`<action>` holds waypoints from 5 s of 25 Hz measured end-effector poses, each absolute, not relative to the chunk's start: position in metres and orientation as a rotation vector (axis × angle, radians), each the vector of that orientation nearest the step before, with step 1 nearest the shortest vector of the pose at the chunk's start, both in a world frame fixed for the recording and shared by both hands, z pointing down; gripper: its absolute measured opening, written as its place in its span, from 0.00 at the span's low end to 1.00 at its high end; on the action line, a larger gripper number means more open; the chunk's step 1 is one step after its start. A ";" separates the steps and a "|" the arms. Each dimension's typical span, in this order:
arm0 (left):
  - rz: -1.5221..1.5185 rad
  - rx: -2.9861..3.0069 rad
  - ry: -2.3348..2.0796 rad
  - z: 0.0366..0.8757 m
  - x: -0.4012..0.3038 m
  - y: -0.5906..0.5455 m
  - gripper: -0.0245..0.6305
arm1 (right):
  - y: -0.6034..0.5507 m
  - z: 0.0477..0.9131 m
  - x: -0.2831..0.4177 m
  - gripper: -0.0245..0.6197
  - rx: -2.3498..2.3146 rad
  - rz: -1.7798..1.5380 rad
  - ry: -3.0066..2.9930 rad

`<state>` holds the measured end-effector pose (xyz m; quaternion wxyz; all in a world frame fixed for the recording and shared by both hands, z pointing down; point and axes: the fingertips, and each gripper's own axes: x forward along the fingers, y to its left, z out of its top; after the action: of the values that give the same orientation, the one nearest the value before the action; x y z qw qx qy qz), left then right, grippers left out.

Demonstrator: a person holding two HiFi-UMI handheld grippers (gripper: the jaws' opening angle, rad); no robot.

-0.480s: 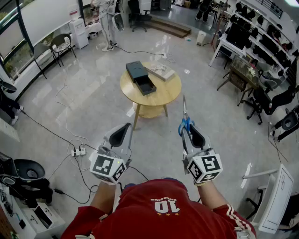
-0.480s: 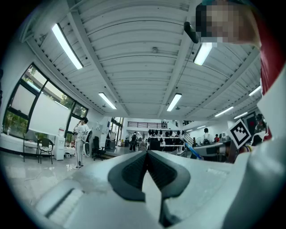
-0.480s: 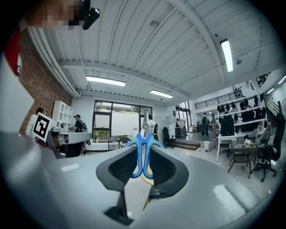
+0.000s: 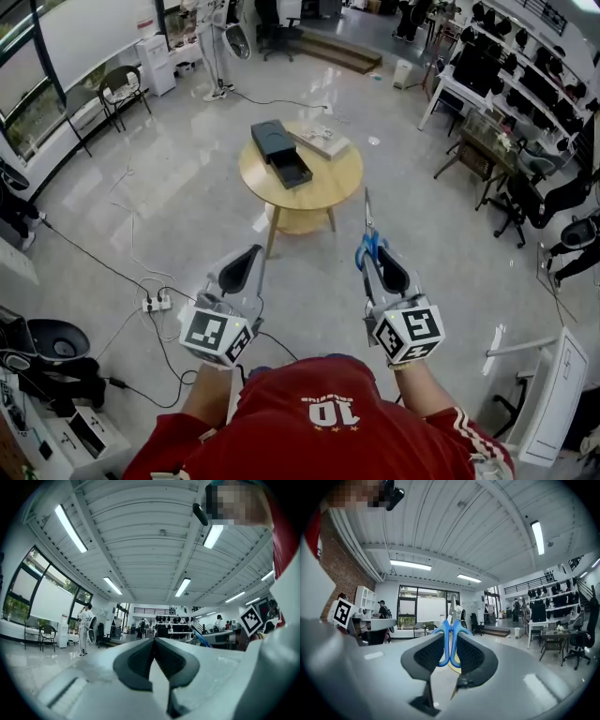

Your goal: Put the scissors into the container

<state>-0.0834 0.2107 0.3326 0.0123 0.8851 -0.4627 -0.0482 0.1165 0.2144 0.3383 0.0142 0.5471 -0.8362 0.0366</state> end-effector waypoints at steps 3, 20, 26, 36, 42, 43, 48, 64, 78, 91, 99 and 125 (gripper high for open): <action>-0.148 2.755 -1.444 0.332 -0.085 0.210 0.04 | 0.213 0.337 0.114 0.17 1.698 0.110 -2.611; -0.181 2.741 -1.380 0.336 -0.080 0.206 0.04 | 0.213 0.339 0.109 0.17 1.692 0.151 -2.643; -0.178 2.742 -1.376 0.338 -0.080 0.204 0.04 | 0.210 0.339 0.108 0.17 1.687 0.154 -2.639; -0.158 2.710 -1.392 0.347 -0.083 0.186 0.04 | 0.187 0.347 0.106 0.18 1.657 0.192 -2.649; -0.144 2.697 -1.416 0.349 -0.087 0.161 0.04 | 0.157 0.349 0.100 0.18 1.623 0.200 -2.673; -0.143 2.694 -1.421 0.350 -0.087 0.155 0.04 | 0.151 0.350 0.101 0.18 1.621 0.202 -2.676; -0.132 2.681 -1.438 0.352 -0.081 0.123 0.04 | 0.116 0.353 0.106 0.18 1.605 0.225 -2.691; -0.082 2.692 -1.471 0.341 -0.033 -0.017 0.04 | -0.028 0.355 0.146 0.18 1.544 0.291 -2.740; 0.033 2.701 -1.562 0.335 0.002 -0.061 0.04 | -0.079 0.364 0.175 0.18 1.463 0.359 -2.813; 0.060 2.707 -1.514 0.346 0.009 -0.089 0.04 | -0.101 0.375 0.174 0.18 1.467 0.391 -2.793; -0.002 2.717 -1.464 0.352 -0.008 -0.128 0.04 | -0.133 0.372 0.153 0.18 1.477 0.349 -2.753; -0.078 2.772 -1.333 0.352 -0.070 -0.215 0.04 | -0.204 0.369 0.085 0.18 1.565 0.283 -2.659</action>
<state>-0.0704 -0.2150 0.3515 0.0322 0.9005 -0.4328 -0.0254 0.0855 -0.2038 0.3689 0.0214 0.5051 -0.8580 0.0912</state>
